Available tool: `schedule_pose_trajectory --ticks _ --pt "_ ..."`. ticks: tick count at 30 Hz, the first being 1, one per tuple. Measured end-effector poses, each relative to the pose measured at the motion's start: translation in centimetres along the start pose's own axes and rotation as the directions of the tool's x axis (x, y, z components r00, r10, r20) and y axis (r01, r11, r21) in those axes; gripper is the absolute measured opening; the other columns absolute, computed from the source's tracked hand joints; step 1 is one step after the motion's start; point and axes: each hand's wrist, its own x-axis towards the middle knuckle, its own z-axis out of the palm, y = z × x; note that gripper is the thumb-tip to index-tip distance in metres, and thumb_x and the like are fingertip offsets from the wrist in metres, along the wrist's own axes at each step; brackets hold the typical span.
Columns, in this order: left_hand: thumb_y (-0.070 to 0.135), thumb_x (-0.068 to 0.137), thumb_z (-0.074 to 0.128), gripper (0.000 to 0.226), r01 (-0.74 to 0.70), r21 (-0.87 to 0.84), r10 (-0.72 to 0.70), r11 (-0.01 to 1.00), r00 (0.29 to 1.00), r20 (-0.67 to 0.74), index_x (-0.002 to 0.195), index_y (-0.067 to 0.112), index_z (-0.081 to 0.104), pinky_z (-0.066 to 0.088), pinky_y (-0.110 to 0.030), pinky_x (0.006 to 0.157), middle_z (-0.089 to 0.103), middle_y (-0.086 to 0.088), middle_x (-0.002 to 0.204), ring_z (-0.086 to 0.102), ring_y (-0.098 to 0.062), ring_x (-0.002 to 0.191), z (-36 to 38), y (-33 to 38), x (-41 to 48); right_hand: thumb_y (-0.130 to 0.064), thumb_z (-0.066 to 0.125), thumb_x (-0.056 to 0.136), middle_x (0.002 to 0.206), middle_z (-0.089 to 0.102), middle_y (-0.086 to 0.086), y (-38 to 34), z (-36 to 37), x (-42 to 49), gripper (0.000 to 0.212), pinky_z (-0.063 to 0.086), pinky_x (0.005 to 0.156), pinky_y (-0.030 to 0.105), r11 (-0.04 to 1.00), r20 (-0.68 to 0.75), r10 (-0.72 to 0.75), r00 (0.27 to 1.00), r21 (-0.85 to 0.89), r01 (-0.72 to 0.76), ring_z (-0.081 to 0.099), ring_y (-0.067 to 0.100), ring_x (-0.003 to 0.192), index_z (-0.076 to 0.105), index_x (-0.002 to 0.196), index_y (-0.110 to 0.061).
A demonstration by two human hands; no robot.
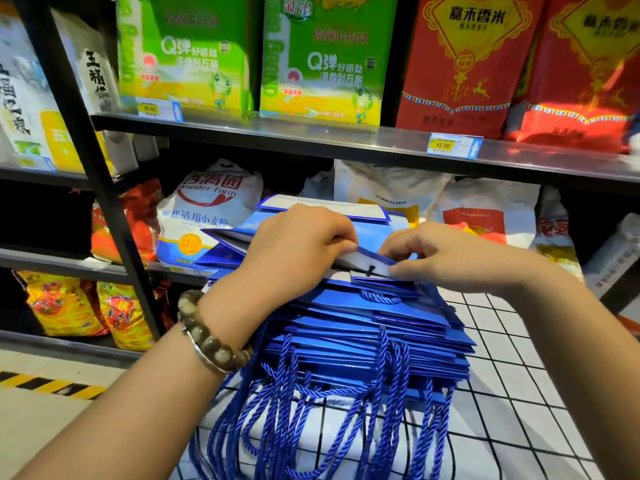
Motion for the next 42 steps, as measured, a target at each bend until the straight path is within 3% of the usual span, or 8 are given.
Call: schedule_pose_trajectory --ticks 5,11,19,24,28,33,36,42 --pt "0.039 0.083 0.06 0.014 -0.049 -0.004 0.048 0.999 0.982 -0.182 0.081 0.025 0.059 0.037 -0.031 0.071 0.062 0.007 0.094 0.055 -0.017 0.093 0.2 0.6 -0.7 -0.02 0.052 0.092 0.059 0.05 -0.004 -0.1 0.6 0.3 0.026 0.034 0.052 0.018 0.997 -0.108 0.024 0.994 -0.072 -0.032 0.042 0.006 0.053 0.06 0.069 -0.012" --pt "0.064 0.08 0.048 0.046 0.094 0.259 -0.107 0.961 0.994 0.036 0.071 0.02 0.061 0.024 -0.031 0.053 0.047 0.002 0.063 0.042 -0.022 0.069 0.2 2.7 -0.1 -0.02 0.052 0.091 0.06 0.049 0.005 -0.6 0.8 0.5 0.029 0.03 0.056 0.029 0.976 -0.171 -0.031 0.985 -0.219 -0.008 0.04 0.015 0.058 0.054 0.064 -0.011" --pt "0.029 0.093 0.041 0.02 -0.032 0.359 0.023 0.933 0.999 0.031 0.095 0.021 0.06 0.023 -0.03 0.072 0.062 -0.003 0.102 0.054 -0.025 0.093 0.8 3.5 -0.1 -0.017 0.051 0.09 0.054 0.04 0.0 -0.3 1.5 0.7 0.036 0.025 0.052 0.031 0.958 -0.309 -0.059 0.949 -0.285 -0.034 0.037 0.015 0.056 0.042 0.056 -0.016" --pt "0.033 0.095 0.038 0.022 -0.087 0.228 0.059 0.97 0.99 0.127 0.096 0.024 0.058 0.03 -0.032 0.075 0.06 -0.001 0.106 0.053 -0.025 0.099 -0.2 2.3 -0.8 -0.02 0.051 0.092 0.07 0.057 0.002 0.6 1.2 0.3 0.02 0.034 0.059 0.029 0.954 -0.286 -0.074 0.955 -0.299 -0.016 0.049 0.018 0.069 0.061 0.079 -0.009" --pt "0.042 0.089 0.048 0.022 -0.06 0.207 0.052 0.977 0.998 0.042 0.093 0.027 0.063 0.036 -0.031 0.072 0.062 0.003 0.102 0.053 -0.021 0.099 -0.3 1.3 -1.4 -0.025 0.044 0.095 0.088 0.063 -0.001 0.2 0.6 0.0 0.023 0.04 0.053 0.014 0.973 -0.157 -0.001 0.988 0.23 0.038 0.052 0.005 0.07 0.065 0.105 -0.026" --pt "0.047 0.085 0.054 0.026 -0.03 0.144 0.031 0.989 1.0 -0.002 0.085 0.024 0.066 0.032 -0.03 0.068 0.065 0.002 0.093 0.054 -0.019 0.093 0.2 1.2 -1.6 -0.012 0.048 0.094 0.099 0.065 -0.006 0.1 0.4 1.6 0.02 0.04 0.075 0.011 0.997 0.012 -0.037 0.999 -0.065 0.038 0.053 0.005 0.088 0.067 0.099 -0.018" --pt "0.048 0.081 0.058 0.024 -0.016 0.073 0.017 0.997 1.0 -0.02 0.075 0.025 0.061 0.037 -0.032 0.069 0.065 0.002 0.086 0.055 -0.019 0.089 0.3 0.7 -1.7 -0.016 0.051 0.092 0.08 0.06 -0.006 0.4 0.4 2.1 0.018 0.041 0.074 0.026 0.993 -0.042 -0.027 0.999 -0.118 0.022 0.05 0.01 0.079 0.059 0.077 -0.023" --pt "0.047 0.078 0.064 0.025 -0.02 -0.044 0.021 0.999 0.999 0.029 0.067 0.027 0.052 0.044 -0.035 0.073 0.057 0.007 0.073 0.054 -0.018 0.081 0.4 0.1 -2.1 -0.023 0.048 0.094 0.072 0.05 -0.009 1.1 1.0 2.5 0.02 0.03 0.063 0.027 0.982 -0.278 0.032 0.96 -0.171 -0.082 0.047 0.013 0.077 0.049 0.073 -0.021"
